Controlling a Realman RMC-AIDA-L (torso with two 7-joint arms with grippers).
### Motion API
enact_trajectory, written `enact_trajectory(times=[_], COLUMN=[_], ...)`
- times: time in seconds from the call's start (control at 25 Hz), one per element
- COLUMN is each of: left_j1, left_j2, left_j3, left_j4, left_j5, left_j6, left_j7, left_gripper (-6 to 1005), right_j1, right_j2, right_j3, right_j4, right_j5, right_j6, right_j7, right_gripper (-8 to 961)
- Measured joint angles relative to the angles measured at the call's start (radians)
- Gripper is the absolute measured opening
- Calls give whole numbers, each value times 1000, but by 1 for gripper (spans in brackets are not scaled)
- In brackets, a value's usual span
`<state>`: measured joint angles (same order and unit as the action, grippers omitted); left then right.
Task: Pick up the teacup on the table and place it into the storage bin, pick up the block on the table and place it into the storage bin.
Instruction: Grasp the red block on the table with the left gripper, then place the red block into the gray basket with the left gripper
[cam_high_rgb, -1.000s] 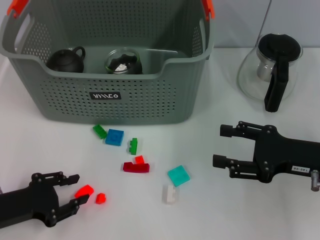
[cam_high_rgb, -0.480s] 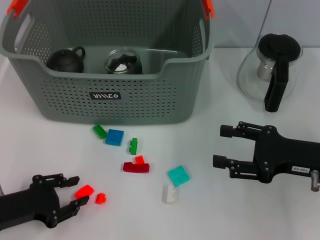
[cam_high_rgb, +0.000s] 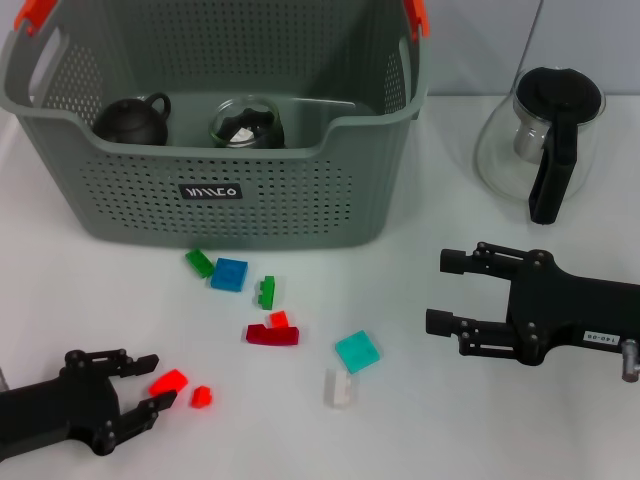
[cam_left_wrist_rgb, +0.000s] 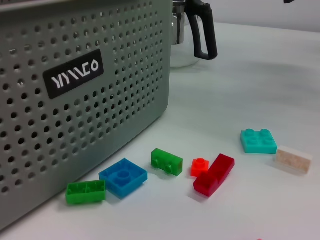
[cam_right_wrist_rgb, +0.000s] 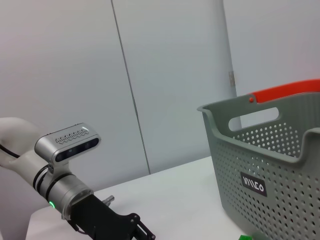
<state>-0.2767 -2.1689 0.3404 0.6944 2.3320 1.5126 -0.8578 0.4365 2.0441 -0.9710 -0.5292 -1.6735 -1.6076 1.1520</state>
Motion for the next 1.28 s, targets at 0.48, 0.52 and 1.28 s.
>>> enact_trajectory(times=[0.48,0.52,1.28], left_j1=[-12,-12,-174], left_j2=[4,5,94], left_j3=[-11,-11,-253], left_j4=[-4,-1,59], left_j5=[11,13,-159], left_j6=[7,9,468], left_j7=[-24,-29,-498], left_gripper=[381,344,176], right_j1=[-1,-1,3], right_j2=[-1,-1,2], right_j3=[0,0,0], right_j4=[0,0,0], right_j5=[0,0,3], right_j6=[-2,-3,-4], right_j7=[0,0,0], right_gripper=[820,820,821])
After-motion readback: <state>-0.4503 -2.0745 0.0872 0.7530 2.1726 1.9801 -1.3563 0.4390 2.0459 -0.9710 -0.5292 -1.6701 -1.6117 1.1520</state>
